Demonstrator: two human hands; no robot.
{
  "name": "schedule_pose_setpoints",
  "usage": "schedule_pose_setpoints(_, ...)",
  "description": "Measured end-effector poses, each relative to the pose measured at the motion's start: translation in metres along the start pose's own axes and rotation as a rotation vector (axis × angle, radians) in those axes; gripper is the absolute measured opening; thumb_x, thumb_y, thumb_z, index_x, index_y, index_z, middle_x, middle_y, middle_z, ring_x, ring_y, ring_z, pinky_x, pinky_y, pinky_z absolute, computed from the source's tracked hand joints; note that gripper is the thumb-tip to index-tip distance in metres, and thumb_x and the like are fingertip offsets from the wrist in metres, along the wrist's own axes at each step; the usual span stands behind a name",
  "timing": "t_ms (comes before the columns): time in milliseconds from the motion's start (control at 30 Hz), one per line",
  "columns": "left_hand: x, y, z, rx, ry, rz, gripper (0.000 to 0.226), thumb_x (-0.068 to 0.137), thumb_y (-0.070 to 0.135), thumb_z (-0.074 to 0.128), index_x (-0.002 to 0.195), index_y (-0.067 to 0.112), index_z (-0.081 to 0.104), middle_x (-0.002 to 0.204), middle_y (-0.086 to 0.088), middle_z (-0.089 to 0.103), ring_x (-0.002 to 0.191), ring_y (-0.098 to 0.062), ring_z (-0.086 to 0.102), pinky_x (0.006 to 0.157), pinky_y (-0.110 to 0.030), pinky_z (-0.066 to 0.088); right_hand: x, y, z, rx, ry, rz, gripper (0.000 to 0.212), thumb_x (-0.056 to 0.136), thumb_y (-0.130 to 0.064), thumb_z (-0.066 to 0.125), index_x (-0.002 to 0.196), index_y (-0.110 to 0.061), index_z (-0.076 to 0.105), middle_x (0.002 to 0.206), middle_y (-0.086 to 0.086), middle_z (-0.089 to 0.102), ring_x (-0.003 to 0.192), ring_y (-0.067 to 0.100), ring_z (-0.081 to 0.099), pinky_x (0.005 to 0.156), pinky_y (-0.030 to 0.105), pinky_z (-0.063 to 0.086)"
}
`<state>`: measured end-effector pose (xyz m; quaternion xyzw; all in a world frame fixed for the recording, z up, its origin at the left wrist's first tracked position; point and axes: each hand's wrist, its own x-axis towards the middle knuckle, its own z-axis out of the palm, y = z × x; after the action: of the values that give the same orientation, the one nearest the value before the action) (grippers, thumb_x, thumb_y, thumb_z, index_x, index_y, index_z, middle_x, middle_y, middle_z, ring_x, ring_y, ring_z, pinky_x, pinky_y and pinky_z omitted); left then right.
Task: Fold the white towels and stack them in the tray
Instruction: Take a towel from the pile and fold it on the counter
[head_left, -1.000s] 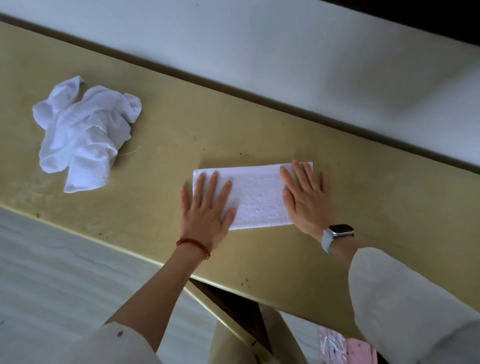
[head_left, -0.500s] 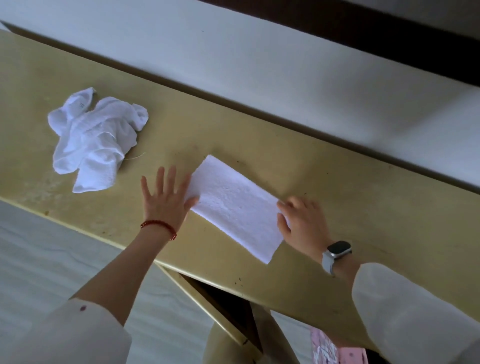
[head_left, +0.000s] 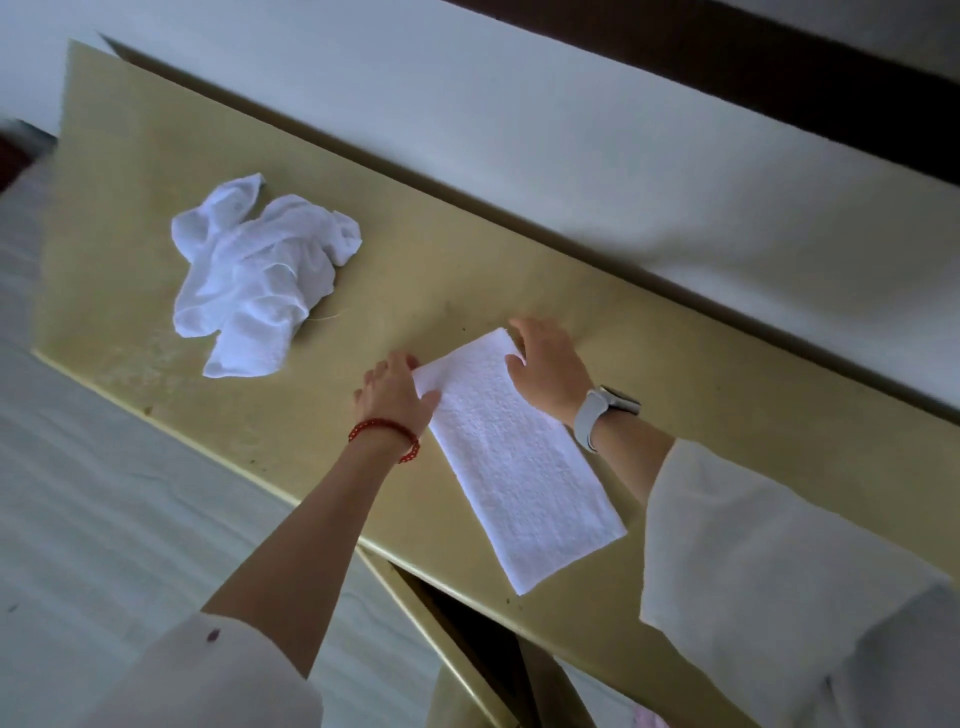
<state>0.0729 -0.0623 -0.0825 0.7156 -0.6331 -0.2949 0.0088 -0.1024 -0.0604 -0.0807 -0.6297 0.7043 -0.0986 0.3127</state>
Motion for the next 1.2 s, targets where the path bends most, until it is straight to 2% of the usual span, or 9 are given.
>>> schedule_pose_setpoints(167,0.01,-0.006,-0.006,-0.137,-0.068,-0.003,0.05,0.08,0.021,0.065,0.125,0.015,0.044,0.121,-0.001,0.056,0.115,-0.024,0.048,0.099,-0.035,0.035,0.035,-0.013,0.002,-0.094,-0.179,0.057,0.045,0.079,-0.004,0.046,0.122,-0.016,0.044,0.126,0.007,0.045,0.117,0.024,0.04,0.089,0.033,0.039)
schedule_pose_setpoints(267,0.012,-0.012,-0.007,-0.207,-0.083,0.068,0.045,0.079,0.017,0.066,0.12,0.016,0.049,0.1,0.002,0.058,0.103,-0.021,0.053,0.098,-0.037,0.038,0.042,-0.018,-0.009,-0.183,-0.312,0.037,0.042,0.076,-0.006,0.054,0.115,-0.018,0.044,0.117,0.001,0.045,0.098,0.02,0.047,0.071,0.032,0.043)
schedule_pose_setpoints(367,0.012,-0.018,-0.003,-0.283,-0.084,0.152,0.029,0.077,0.009,0.067,0.104,0.017,0.059,0.073,0.017,0.05,0.078,-0.013,0.051,0.085,-0.032,0.045,0.046,-0.021,-0.014,-0.266,-0.359,0.0,0.032,0.077,-0.009,0.057,0.105,-0.018,0.045,0.1,-0.004,0.043,0.08,0.017,0.05,0.061,0.029,0.042)
schedule_pose_setpoints(500,0.014,-0.021,-0.003,-0.363,-0.057,0.19,0.017,0.076,0.004,0.064,0.083,0.02,0.064,0.071,0.01,0.058,0.071,-0.01,0.053,0.059,-0.009,0.038,0.05,-0.022,-0.017,-0.121,-0.394,-0.023,0.031,0.072,0.001,0.048,0.067,-0.025,0.033,0.068,-0.007,0.033,0.056,0.011,0.031,0.05,0.023,0.025)
schedule_pose_setpoints(667,0.011,-0.02,-0.01,-0.433,-0.046,0.202,0.019,0.075,0.002,0.066,0.075,0.02,0.061,0.064,0.009,0.051,0.06,-0.001,0.043,0.056,-0.006,0.035,0.042,-0.025,-0.04,-0.077,-0.482,-0.088,0.014,0.084,-0.007,0.051,0.095,-0.014,0.055,0.073,-0.005,0.048,0.058,0.005,0.04,0.053,0.016,0.029)
schedule_pose_setpoints(767,0.012,-0.017,-0.016,-0.394,-0.051,0.222,0.012,0.075,0.007,0.07,0.081,0.016,0.064,0.063,0.011,0.044,0.059,-0.002,0.039,0.056,-0.009,0.031,0.038,-0.022,-0.051,-0.141,-0.418,-0.121,0.01,0.086,-0.009,0.049,0.087,-0.003,0.057,0.064,0.001,0.044,0.053,0.011,0.034,0.049,0.019,0.025)
schedule_pose_setpoints(967,0.007,0.002,-0.034,-0.476,0.072,0.169,0.01,0.08,0.009,0.066,0.08,0.015,0.058,0.075,0.015,0.049,0.057,0.001,0.047,0.055,-0.008,0.035,0.028,-0.021,-0.064,0.01,-0.203,-0.121,0.007,0.089,-0.006,0.048,0.09,-0.012,0.051,0.066,-0.003,0.054,0.046,0.001,0.055,0.042,0.01,0.038)
schedule_pose_setpoints(1067,-0.002,0.011,-0.041,-0.592,0.04,0.125,0.017,0.084,0.006,0.06,0.077,0.019,0.052,0.079,0.011,0.056,0.044,0.001,0.055,0.051,-0.014,0.044,0.02,-0.018,-0.068,0.093,-0.089,-0.178,0.003,0.088,-0.008,0.051,0.087,-0.011,0.05,0.074,0.003,0.061,0.058,0.004,0.062,0.057,0.023,0.048)
schedule_pose_setpoints(1200,-0.011,0.018,-0.045,-0.652,0.008,0.108,0.008,0.083,0.007,0.062,0.085,0.015,0.06,0.071,0.005,0.062,0.058,-0.007,0.061,0.059,-0.017,0.054,0.012,-0.013,-0.073,0.122,-0.032,-0.259,0.004,0.088,-0.007,0.055,0.084,-0.007,0.053,0.079,0.007,0.062,0.076,0.024,0.065,0.068,0.034,0.05)
